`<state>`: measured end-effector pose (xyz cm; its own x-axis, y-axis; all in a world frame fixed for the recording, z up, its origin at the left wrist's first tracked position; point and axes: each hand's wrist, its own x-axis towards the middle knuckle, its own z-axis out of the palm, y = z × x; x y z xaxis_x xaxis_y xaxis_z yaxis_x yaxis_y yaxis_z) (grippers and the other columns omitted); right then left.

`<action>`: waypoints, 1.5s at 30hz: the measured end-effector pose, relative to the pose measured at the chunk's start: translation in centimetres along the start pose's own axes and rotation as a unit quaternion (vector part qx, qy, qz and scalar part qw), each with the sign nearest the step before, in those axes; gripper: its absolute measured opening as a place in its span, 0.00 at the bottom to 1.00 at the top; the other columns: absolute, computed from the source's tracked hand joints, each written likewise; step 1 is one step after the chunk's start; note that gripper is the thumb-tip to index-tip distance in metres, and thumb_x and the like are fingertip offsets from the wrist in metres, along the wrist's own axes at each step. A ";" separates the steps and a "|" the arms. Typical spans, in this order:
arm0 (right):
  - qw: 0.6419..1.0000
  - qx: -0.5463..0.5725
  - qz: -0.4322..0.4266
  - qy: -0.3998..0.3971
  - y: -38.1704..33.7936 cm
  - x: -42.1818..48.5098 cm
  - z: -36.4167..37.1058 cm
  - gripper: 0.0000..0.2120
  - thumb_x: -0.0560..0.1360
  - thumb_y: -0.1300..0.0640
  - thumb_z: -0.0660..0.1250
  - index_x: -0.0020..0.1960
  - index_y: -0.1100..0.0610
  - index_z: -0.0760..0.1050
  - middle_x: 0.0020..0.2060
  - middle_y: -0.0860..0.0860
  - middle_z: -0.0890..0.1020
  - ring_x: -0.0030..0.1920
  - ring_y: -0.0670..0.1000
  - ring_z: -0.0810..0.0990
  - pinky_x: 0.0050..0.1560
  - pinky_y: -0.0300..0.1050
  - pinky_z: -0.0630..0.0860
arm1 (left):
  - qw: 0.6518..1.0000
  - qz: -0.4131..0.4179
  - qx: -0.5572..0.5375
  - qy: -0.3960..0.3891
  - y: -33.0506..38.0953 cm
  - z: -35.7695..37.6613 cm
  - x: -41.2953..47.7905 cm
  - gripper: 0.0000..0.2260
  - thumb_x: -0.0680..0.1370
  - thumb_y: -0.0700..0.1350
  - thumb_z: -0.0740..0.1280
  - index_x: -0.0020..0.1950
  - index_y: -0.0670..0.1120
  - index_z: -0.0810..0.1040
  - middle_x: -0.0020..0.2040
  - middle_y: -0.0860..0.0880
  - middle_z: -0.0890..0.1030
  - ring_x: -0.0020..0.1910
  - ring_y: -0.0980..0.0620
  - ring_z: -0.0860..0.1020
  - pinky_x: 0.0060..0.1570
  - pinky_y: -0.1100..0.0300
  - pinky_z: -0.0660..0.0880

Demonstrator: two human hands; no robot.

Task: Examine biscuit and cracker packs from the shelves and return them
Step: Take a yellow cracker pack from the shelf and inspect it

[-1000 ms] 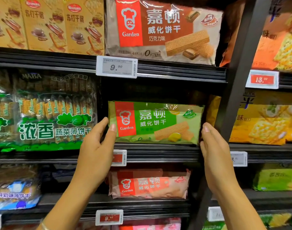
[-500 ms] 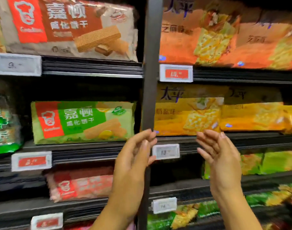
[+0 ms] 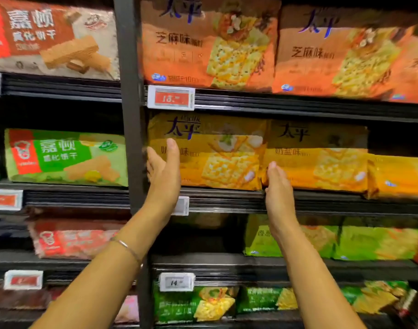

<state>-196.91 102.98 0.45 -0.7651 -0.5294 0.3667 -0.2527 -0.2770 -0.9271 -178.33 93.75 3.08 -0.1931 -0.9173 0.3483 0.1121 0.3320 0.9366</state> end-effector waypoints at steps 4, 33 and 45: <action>0.998 -0.009 0.006 -0.057 -0.2 0.7 -1.0 0.23 0.86 0.43 0.56 0.77 0.50 0.69 0.69 0.45 0.76 0.71 0.49 0.73 0.71 0.51 0.71 | 0.998 -0.061 0.002 0.023 -0.6 0.6 1.4 0.40 0.82 0.72 0.47 0.86 0.50 0.40 0.86 0.48 0.51 0.84 0.46 0.53 0.82 0.40 0.54; 0.923 0.339 0.161 -0.088 2.6 -3.1 -6.5 0.27 0.73 0.58 0.71 0.71 0.63 0.76 0.60 0.58 0.84 0.60 0.57 0.83 0.64 0.55 0.76 | 0.996 0.074 -0.023 0.032 -3.1 -1.3 -6.8 0.30 0.75 0.66 0.68 0.75 0.58 0.71 0.72 0.52 0.74 0.69 0.58 0.74 0.67 0.59 0.72; 0.879 0.410 0.198 -0.139 7.9 -10.0 -9.4 0.25 0.78 0.58 0.64 0.75 0.55 0.72 0.69 0.59 0.80 0.66 0.59 0.81 0.56 0.58 0.84 | 0.994 0.069 -0.012 0.085 -4.3 -6.1 -11.9 0.24 0.69 0.58 0.76 0.63 0.53 0.81 0.59 0.53 0.84 0.59 0.58 0.81 0.55 0.61 0.77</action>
<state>-196.83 113.66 -11.33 -0.4937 -0.8587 0.1374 0.6003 -0.4508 -0.6606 -170.53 101.86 -5.28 -0.0063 -0.8884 0.4591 0.1495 0.4531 0.8788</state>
